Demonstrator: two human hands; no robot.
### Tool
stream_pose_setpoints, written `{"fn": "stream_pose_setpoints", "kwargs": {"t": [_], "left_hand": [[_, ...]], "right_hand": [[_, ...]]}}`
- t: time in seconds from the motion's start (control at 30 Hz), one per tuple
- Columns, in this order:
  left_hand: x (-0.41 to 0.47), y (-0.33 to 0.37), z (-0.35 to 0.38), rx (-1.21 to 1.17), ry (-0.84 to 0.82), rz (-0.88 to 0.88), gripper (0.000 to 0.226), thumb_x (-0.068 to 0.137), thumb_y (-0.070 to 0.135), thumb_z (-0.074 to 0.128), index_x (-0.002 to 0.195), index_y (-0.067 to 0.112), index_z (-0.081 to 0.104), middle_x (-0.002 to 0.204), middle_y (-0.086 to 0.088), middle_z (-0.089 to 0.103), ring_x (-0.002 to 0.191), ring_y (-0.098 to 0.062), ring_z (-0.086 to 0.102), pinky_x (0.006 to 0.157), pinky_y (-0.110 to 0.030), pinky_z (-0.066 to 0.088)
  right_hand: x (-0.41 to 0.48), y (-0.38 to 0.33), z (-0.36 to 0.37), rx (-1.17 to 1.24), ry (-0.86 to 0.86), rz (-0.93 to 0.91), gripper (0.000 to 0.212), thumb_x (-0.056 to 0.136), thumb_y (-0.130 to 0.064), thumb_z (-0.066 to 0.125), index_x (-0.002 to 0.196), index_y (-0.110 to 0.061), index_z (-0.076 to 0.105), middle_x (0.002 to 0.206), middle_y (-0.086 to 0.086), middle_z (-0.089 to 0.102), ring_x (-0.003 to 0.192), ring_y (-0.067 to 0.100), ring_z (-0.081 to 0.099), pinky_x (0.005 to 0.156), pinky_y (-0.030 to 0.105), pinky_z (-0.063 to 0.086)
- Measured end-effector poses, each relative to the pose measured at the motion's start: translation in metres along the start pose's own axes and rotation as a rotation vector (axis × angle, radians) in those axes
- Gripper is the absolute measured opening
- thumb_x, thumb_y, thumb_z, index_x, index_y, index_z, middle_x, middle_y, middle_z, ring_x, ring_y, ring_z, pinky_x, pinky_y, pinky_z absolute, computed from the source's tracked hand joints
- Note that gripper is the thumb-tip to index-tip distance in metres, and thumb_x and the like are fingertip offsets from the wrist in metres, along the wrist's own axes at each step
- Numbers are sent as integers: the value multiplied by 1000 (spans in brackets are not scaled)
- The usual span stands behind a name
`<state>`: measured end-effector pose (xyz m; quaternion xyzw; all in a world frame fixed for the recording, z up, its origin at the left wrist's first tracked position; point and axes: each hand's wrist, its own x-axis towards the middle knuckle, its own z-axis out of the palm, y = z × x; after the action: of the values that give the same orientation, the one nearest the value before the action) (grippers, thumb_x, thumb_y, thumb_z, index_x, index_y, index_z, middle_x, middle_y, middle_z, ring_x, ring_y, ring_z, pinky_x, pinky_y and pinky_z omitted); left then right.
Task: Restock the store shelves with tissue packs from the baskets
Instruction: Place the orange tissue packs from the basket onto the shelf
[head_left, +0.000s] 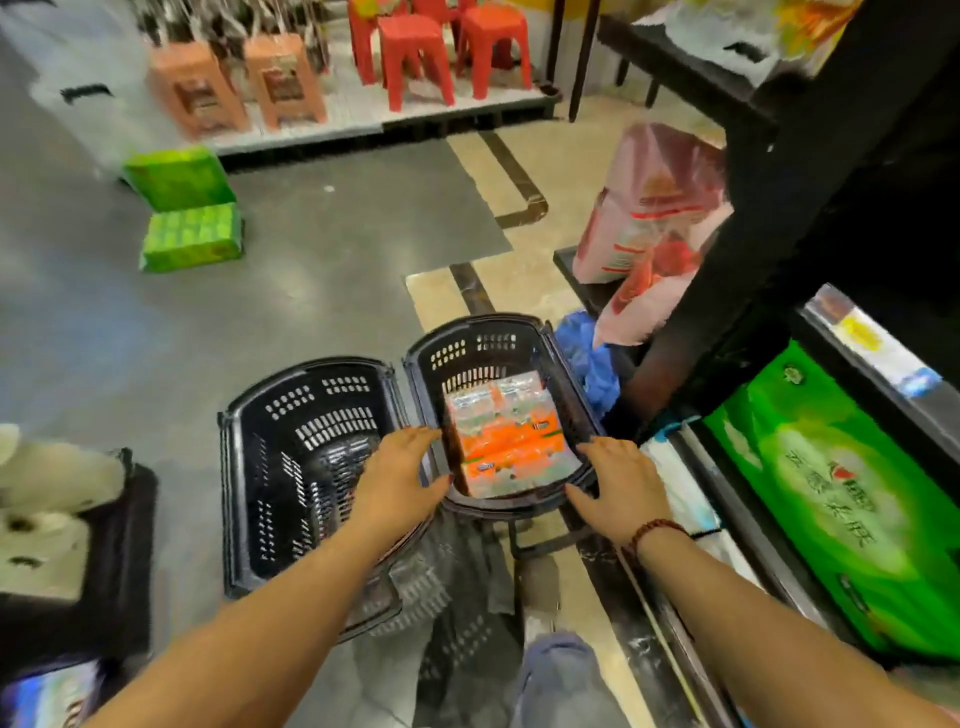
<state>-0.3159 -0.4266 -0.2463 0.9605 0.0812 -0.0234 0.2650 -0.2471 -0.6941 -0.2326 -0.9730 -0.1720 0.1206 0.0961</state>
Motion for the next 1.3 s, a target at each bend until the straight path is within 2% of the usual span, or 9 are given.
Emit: {"fn": "stream_pose_setpoints", "kwargs": {"t": [0.33, 0.53, 0.63, 0.7, 0.77, 0.8, 0.9, 1.07, 1.3], "left_hand": [[102, -6, 95, -185, -113, -448, 61, 87, 35, 67, 140, 16, 44, 142, -6, 47, 133, -24, 38, 109, -36, 32], [143, -28, 172, -332, -160, -654, 64, 85, 31, 71, 140, 11, 45, 141, -10, 47, 132, -22, 41, 107, -34, 32], [162, -43, 216, -471, -123, -692, 36, 82, 13, 74, 90, 48, 67, 88, 27, 65, 89, 26, 52, 76, -16, 46], [175, -49, 239, -546, -88, -710, 46, 80, 7, 73, 71, 51, 64, 63, 44, 54, 68, 38, 40, 59, 6, 34], [181, -62, 266, -592, -86, -800, 38, 80, 18, 76, 114, 30, 63, 97, 36, 60, 90, 31, 47, 75, 8, 29], [185, -69, 277, -584, -116, -863, 62, 80, 26, 77, 135, 15, 49, 123, 16, 57, 114, 13, 48, 88, -2, 29], [191, -86, 301, -541, -161, -982, 96, 79, 39, 76, 150, 6, 21, 154, -10, 30, 139, -24, 31, 107, -29, 30], [194, -108, 331, -596, -185, -1084, 101, 77, 44, 76, 152, 10, 17, 154, -11, 32, 140, -29, 33, 113, -45, 31], [195, -116, 345, -641, -121, -1080, 80, 73, 44, 79, 135, 12, 41, 126, -4, 58, 115, -25, 56, 93, -37, 48]], "right_hand": [[165, 62, 54, 83, -279, -36, 56, 85, -43, 64, 132, -15, 51, 132, 8, 54, 123, 29, 46, 100, 38, 41], [211, 88, 134, 215, -400, 115, 54, 84, -36, 67, 130, -11, 52, 128, 13, 54, 121, 31, 46, 97, 38, 39], [226, 100, 182, 282, -456, 183, 59, 84, -36, 68, 133, -9, 49, 132, 15, 50, 123, 32, 44, 99, 37, 39], [235, 106, 209, 323, -452, 237, 58, 83, -38, 69, 130, -9, 51, 133, 14, 48, 126, 30, 42, 102, 36, 36], [244, 111, 233, 368, -414, 294, 54, 81, -39, 72, 121, -7, 53, 131, 14, 48, 123, 29, 43, 98, 32, 36], [249, 113, 243, 393, -395, 328, 55, 79, -38, 74, 119, -7, 53, 130, 14, 47, 121, 29, 45, 94, 29, 35], [264, 115, 267, 436, -391, 421, 70, 77, -41, 75, 130, -4, 47, 137, 14, 44, 122, 30, 46, 92, 29, 35], [281, 121, 293, 505, -412, 562, 104, 69, -48, 80, 146, -4, 27, 147, 14, 40, 132, 29, 42, 108, 41, 38], [286, 124, 313, 515, -428, 651, 101, 60, -57, 81, 136, -5, 39, 133, 13, 54, 119, 30, 54, 99, 44, 47]]}}
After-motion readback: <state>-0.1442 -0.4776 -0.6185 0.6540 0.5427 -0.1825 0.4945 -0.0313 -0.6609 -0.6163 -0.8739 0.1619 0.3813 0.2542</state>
